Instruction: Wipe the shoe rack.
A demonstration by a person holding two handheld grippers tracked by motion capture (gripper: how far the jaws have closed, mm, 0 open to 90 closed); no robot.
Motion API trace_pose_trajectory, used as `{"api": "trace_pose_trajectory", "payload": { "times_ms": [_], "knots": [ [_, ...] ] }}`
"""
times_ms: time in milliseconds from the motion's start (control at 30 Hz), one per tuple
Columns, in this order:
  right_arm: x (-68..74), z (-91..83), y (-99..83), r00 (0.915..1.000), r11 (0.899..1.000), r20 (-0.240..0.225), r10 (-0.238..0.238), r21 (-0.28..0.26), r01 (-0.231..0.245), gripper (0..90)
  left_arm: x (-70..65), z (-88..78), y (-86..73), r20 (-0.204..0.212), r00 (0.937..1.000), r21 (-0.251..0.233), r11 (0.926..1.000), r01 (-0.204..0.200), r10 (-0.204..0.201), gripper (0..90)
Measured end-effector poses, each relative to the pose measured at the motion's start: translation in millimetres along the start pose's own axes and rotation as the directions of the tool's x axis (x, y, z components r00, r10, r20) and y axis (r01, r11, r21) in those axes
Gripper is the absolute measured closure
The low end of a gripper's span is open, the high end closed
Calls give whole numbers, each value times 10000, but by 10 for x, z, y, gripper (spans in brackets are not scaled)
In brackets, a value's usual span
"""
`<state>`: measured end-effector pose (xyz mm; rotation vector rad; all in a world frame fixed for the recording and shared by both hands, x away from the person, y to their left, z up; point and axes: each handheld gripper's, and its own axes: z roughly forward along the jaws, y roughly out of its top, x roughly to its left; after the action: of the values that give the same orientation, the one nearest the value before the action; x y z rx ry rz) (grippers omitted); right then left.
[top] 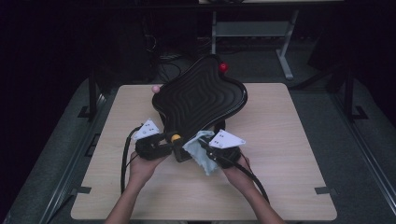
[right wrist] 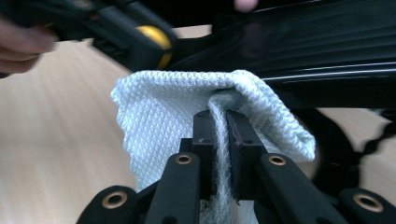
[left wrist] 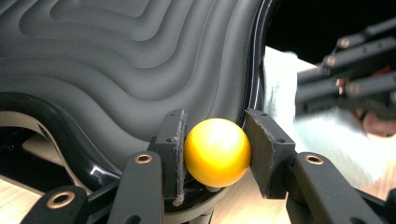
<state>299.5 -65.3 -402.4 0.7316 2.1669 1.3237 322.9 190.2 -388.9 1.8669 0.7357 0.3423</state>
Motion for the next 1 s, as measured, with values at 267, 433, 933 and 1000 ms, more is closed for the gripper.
{"api": "trace_pose_trajectory", "payload": {
  "times_ms": [267,433,933,1000],
  "knots": [
    [-30,-35,-5,9999,10000,143,-60,-18,61,825,2,-1,3,93,9999,38,10000,-78,77,601],
    [22,-11,41,9999,9998,-52,-146,-97,145,825,5,-3,0,86,9999,18,10000,-83,83,601],
    [-91,-78,29,9998,9998,194,73,-190,-69,825,-4,-46,-35,154,9998,-97,9999,-92,94,602],
    [-122,-100,31,9994,9998,332,104,-154,-99,825,-7,-55,-37,159,9998,-71,9999,-119,120,602]
  ]
}}
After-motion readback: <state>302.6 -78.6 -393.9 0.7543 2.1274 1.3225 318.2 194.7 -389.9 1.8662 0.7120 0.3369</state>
